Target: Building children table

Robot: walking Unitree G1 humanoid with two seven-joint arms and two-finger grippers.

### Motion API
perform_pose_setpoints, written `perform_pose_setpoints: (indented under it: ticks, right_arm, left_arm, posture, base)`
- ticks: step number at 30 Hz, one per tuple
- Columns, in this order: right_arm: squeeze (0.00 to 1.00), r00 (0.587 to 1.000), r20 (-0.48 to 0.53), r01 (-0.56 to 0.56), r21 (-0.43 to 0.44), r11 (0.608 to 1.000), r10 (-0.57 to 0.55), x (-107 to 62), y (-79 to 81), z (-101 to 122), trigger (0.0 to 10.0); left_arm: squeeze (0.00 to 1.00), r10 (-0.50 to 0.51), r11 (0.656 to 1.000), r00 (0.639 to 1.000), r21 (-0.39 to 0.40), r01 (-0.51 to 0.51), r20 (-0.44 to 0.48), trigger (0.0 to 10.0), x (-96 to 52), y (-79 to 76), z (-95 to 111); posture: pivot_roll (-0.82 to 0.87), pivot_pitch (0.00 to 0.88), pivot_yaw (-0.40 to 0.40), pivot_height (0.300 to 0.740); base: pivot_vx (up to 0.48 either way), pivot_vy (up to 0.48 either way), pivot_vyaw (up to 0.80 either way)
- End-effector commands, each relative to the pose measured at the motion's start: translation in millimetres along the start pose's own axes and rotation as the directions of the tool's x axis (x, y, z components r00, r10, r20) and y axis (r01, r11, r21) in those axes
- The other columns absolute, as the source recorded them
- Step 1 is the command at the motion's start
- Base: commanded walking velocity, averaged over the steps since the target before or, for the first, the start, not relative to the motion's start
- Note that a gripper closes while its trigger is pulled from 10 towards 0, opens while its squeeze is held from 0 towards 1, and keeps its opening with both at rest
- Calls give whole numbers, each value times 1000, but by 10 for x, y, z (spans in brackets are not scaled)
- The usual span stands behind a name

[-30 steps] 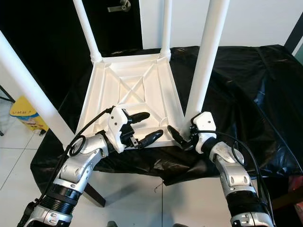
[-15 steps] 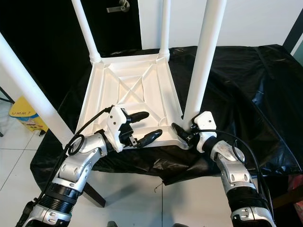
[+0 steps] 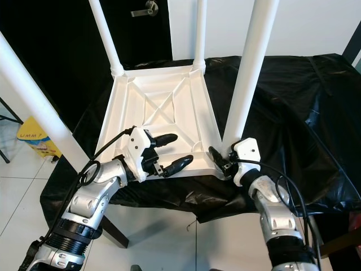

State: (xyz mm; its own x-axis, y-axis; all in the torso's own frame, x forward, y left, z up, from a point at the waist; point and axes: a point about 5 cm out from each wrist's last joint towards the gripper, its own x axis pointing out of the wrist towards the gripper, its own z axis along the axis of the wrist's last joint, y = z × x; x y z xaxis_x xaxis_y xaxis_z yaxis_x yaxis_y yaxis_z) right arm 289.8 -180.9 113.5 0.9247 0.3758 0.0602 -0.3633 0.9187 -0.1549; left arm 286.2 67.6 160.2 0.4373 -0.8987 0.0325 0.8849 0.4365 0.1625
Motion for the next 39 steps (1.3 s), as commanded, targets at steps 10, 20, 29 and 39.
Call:
perform_pose_setpoints:
  ticks: [10,20,29,39]
  right_arm:
    - [0,969,-81,236,37,971,-233,-73,106,-128,10000]
    - [0,878,-122,476,104,873,-463,-54,399,-131,10000]
    - [0,888,-83,459,95,883,-453,-67,414,-51,10000]
    - [1000,916,11,399,95,912,-402,-84,376,111,10000]
  left_arm:
    - [0,29,1000,999,-8,-29,-13,10000,-11,21,-18]
    - [0,44,999,999,-7,-44,-11,10000,-28,20,-23]
    - [0,44,999,999,-11,-44,-17,10000,-49,3,-38]
    - [0,51,998,999,-18,-52,-18,10000,-65,-7,-54]
  posture:
    - [-123,32,46,740]
    - [-111,30,27,740]
    - [-112,37,24,740]
    - [-119,43,21,740]
  base:
    - [0,0,0]
    - [0,0,0]
    - [0,0,0]
    - [0,0,0]
